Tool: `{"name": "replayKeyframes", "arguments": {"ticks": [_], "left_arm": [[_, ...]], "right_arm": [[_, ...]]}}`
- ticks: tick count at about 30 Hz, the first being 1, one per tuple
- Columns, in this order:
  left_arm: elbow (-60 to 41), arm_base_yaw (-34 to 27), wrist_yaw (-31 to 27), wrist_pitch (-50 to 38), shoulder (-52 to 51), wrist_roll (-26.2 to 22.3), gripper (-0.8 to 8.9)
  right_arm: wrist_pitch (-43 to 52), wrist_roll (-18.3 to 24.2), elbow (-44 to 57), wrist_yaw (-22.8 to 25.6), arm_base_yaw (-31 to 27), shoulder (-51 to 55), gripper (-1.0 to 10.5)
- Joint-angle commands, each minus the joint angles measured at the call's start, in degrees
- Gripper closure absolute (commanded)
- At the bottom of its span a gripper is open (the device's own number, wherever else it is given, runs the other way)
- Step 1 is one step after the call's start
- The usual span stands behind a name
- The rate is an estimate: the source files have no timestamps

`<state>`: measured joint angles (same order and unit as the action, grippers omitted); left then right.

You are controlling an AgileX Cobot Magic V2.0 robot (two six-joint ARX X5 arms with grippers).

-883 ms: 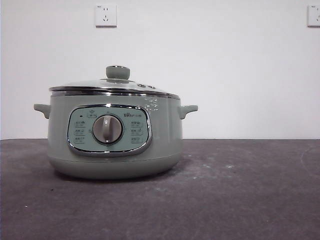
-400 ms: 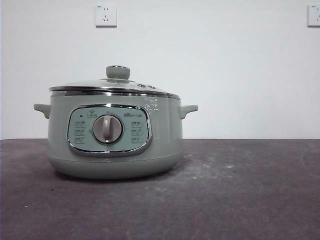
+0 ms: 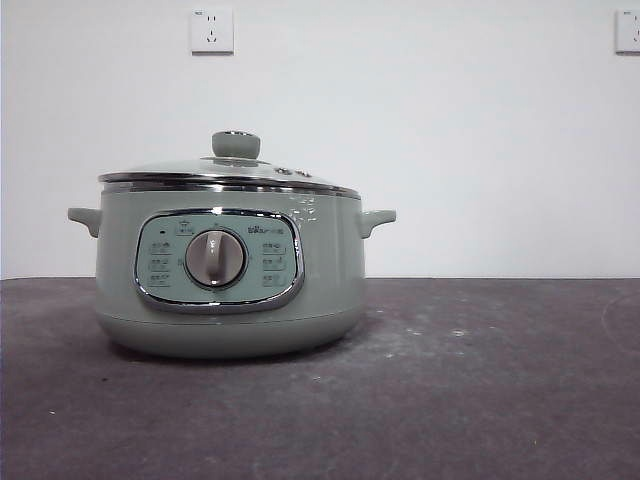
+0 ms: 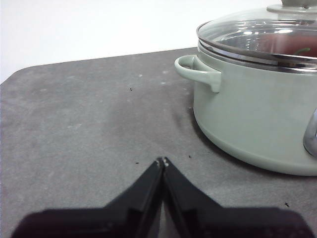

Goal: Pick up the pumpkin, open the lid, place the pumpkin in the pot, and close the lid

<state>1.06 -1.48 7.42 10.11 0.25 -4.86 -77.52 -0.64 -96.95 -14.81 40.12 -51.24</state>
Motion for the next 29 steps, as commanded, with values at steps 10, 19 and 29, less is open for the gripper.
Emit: {"name": "replayKeyframes", "arguments": {"ticks": [10, 19, 29], "left_arm": [[-0.9, -0.15, 0.15, -0.02, -0.15, 0.37, 8.17], [-0.9, -0.15, 0.13, -0.02, -0.15, 0.37, 8.17], [-0.9, -0.15, 0.15, -0.04, -0.15, 0.37, 8.17]], "right_arm": [[6.05, 7.69, 2.32, 2.23, -9.57, 4.55, 9.5], [35.04, 7.76, 28.17, -1.75, -27.91, 21.33, 9.5], [63.36, 2.82, 63.12, -1.2, -34.42, 36.89, 9.5]]}}
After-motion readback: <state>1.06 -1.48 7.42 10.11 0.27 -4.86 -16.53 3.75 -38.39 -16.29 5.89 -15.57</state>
